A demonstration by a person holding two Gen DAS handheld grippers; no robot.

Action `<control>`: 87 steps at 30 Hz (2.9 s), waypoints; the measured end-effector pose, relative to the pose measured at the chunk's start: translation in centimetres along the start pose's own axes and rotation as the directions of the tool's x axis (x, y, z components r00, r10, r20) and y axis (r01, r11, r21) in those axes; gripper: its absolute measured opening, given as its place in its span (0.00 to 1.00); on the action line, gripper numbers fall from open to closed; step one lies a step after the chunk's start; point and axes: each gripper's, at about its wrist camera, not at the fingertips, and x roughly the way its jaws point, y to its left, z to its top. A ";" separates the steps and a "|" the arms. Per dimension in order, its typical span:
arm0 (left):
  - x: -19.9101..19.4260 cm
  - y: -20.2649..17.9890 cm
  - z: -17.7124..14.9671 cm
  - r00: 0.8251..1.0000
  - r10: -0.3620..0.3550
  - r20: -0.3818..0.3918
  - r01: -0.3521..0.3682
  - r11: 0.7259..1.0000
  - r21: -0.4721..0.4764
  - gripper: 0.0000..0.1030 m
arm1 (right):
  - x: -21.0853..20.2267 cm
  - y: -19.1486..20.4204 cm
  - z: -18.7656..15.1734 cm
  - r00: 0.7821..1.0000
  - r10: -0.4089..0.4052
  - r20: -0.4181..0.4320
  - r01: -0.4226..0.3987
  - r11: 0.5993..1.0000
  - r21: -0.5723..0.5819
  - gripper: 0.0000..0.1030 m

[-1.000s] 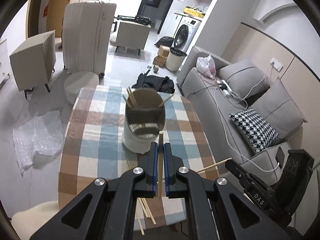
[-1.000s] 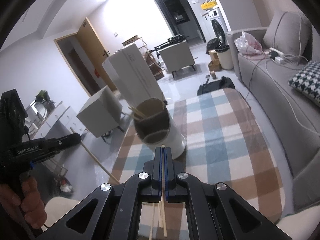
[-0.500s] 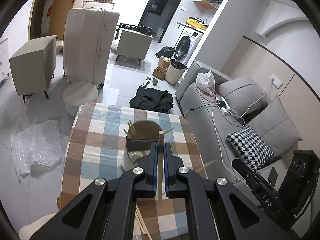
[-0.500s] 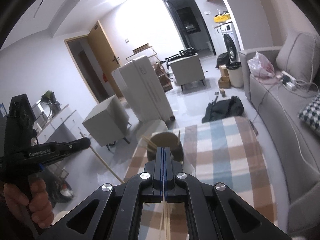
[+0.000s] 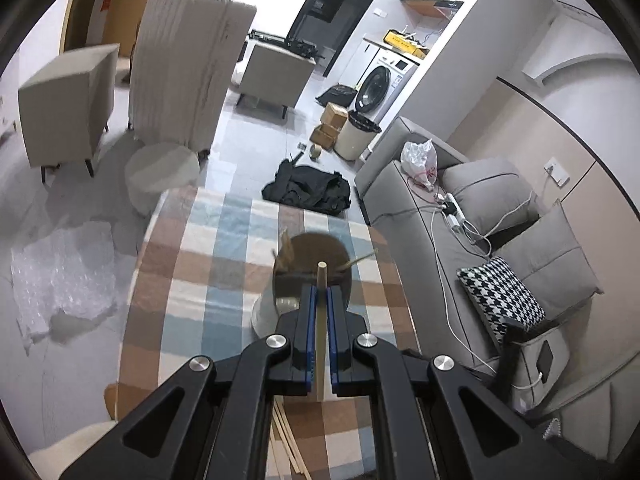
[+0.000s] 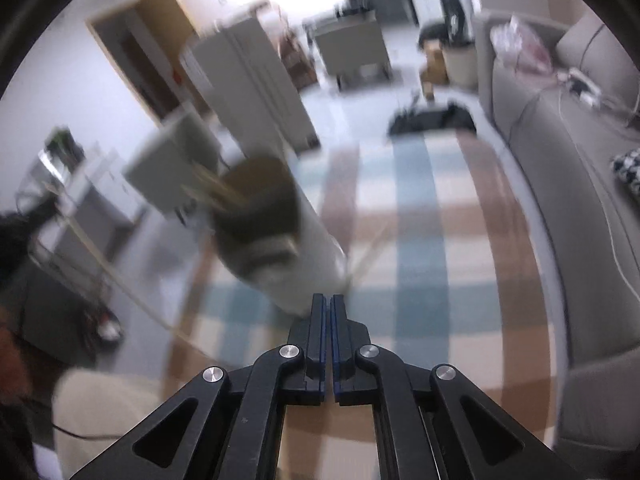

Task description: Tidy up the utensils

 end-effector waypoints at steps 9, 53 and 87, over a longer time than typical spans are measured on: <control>1.1 3.0 -1.6 0.997 0.052 -0.055 -0.053 0.998 -0.024 0.01 | 8.8 5.6 -3.9 0.974 -0.083 -0.212 -0.061 0.801 -0.596 0.27; 1.8 8.0 -4.3 0.999 0.028 -0.043 -0.032 0.995 -0.095 0.01 | 15.1 10.3 -7.0 0.947 -0.197 -0.256 -0.260 0.003 -0.966 0.24; 2.1 9.2 -4.0 0.999 0.009 -0.051 -0.016 0.991 -0.133 0.01 | 18.2 10.4 -4.5 0.842 -0.265 -0.470 -0.438 0.174 -0.882 0.05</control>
